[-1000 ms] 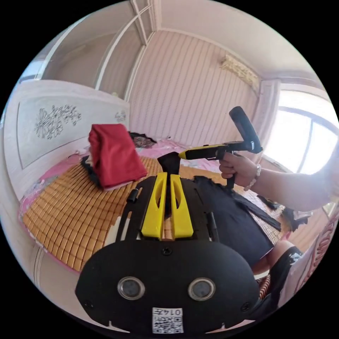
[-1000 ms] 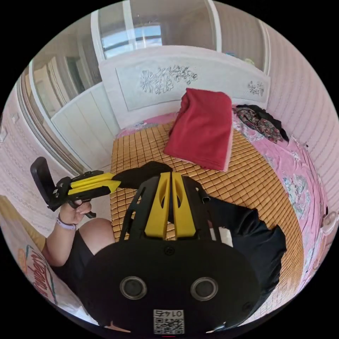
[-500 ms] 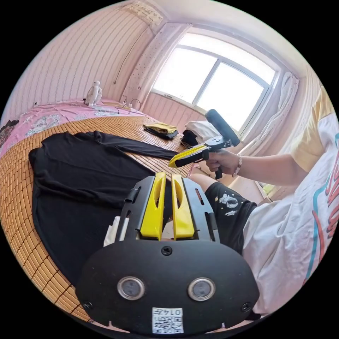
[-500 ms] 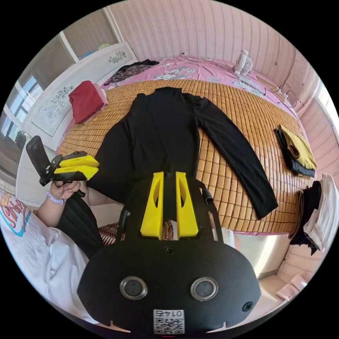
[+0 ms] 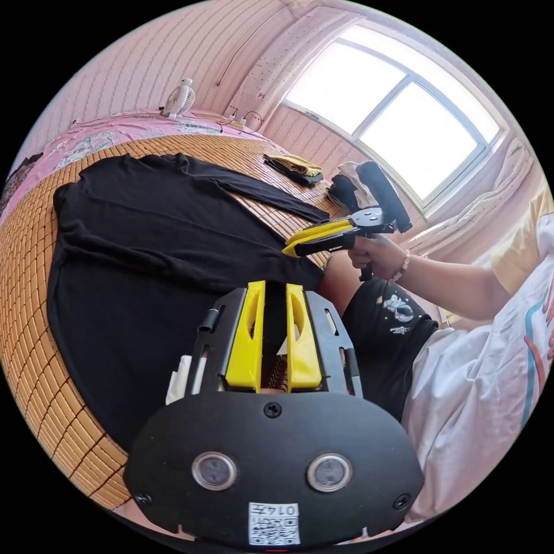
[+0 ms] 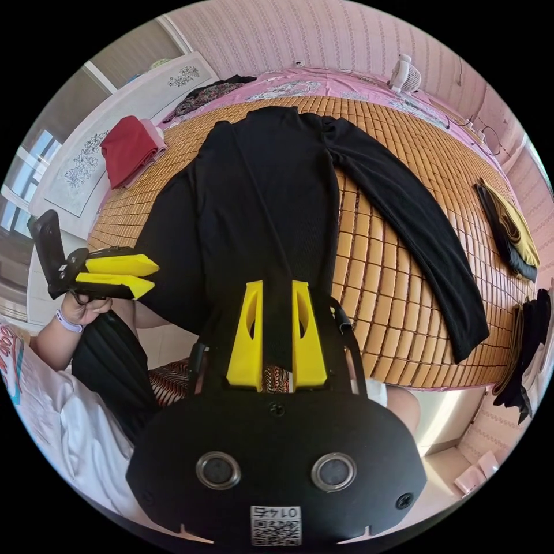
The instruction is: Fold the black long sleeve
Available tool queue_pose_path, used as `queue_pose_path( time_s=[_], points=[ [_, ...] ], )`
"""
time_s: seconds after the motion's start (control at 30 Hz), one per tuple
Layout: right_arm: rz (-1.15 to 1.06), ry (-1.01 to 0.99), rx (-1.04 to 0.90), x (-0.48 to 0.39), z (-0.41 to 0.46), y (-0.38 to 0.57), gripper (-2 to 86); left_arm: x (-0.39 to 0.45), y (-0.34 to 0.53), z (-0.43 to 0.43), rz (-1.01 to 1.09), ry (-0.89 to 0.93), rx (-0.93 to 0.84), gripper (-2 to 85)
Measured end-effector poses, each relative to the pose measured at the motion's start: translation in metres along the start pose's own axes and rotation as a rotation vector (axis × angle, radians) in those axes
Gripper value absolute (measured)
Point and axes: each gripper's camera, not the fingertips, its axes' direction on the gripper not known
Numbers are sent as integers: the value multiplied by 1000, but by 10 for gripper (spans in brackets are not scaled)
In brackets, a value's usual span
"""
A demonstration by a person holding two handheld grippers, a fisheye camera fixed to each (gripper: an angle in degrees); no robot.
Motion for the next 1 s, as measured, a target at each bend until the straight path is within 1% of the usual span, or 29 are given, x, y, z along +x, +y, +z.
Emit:
queue_pose_path(
  time_s=[0.17,0.27,0.37,0.43,0.47,0.57,0.63,0.73,0.77,0.8,0.87,0.93,0.97,1.0],
  points=[
    [35,-24,4,16,7,-2,90,12,-22,41,51,-20,-74,80],
    [57,-15,-51,26,19,-5,78,15,-37,67,49,-24,-152,79],
    [13,15,-49,30,19,-9,61,18,-49,86,64,-83,-182,56],
    [-2,6,-58,33,17,-12,39,15,-55,104,47,-146,-270,32],
    [-10,-17,-59,35,13,-15,20,14,-57,105,47,-138,-266,26],
    [-29,-83,-34,42,-10,-21,11,21,-62,96,139,-14,-231,13],
    [-39,-84,-28,48,-22,-22,12,19,-62,84,157,78,-180,30],
    [-69,-85,-126,60,-16,-24,37,1,-57,75,96,203,-171,50],
    [-73,-61,-194,65,-7,-26,60,-2,-55,72,94,207,-176,50],
    [-99,-30,-285,67,2,-28,73,-8,-52,65,102,189,-179,50],
    [-150,32,-348,66,7,-37,83,-18,-47,48,118,122,-155,48],
    [-189,79,-302,63,2,-53,83,-44,-44,19,81,24,-101,44],
    [-209,74,-241,61,-3,-70,82,-53,-44,11,61,-5,-80,43],
    [-228,39,-173,58,-9,-91,80,-70,-43,-3,21,-76,-37,42]
  ],
)
